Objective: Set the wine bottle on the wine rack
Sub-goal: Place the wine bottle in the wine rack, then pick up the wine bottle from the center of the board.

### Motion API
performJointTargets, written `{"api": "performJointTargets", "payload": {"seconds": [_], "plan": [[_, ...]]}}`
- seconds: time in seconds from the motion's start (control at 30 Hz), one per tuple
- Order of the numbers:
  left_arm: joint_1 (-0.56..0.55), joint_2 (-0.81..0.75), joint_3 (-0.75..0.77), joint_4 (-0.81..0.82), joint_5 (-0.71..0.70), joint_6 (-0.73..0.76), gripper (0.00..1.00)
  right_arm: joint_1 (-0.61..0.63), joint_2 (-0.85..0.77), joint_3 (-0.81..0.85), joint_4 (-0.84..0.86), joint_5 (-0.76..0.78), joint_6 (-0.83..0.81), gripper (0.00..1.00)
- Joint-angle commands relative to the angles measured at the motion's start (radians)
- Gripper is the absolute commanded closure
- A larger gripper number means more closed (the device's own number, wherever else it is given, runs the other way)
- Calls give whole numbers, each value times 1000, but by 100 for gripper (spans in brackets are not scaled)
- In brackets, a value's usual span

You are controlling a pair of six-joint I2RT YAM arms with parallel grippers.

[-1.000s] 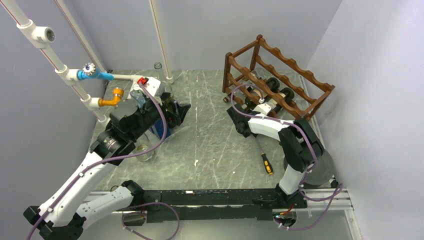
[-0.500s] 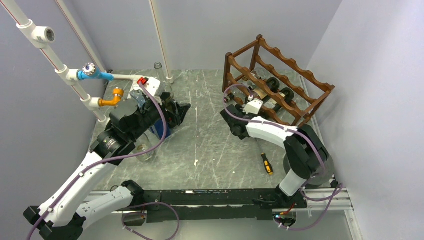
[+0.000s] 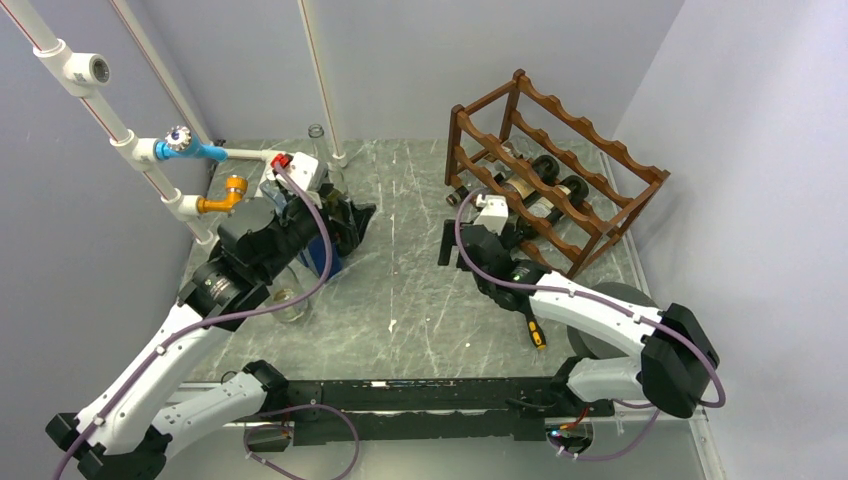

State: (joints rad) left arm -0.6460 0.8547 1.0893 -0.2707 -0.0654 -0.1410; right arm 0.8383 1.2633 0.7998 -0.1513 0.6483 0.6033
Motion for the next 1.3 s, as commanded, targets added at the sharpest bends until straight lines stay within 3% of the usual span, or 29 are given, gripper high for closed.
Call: {"api": "performJointTargets", "payload": {"seconds": [0.0,0.17,0.3,0.53,0.7,0.97,1.27], "plan": [[-4,21,66,-35,-94,21,0,-3,-29,-15,145,-197,-123,0],[-4,22,74,-119,-181,-10,0,-4,-26,-28,247,-412,-165,0],[-4,57,134,-242,-262,-36,0,-4,23,14,245,-483,-153,1],[13,330,418,-514,-405,-17,0,-4,8,-19,281,-539,-152,1],[40,482,574,-600,-493,-31,1,-4,-28,-44,239,-526,-141,1],[156,634,662,-639,-376,-60,3,-4,-130,-119,225,-499,-140,1],[164,711,658,-616,-383,-56,20,-3,-134,-130,227,-488,-148,0]]}}
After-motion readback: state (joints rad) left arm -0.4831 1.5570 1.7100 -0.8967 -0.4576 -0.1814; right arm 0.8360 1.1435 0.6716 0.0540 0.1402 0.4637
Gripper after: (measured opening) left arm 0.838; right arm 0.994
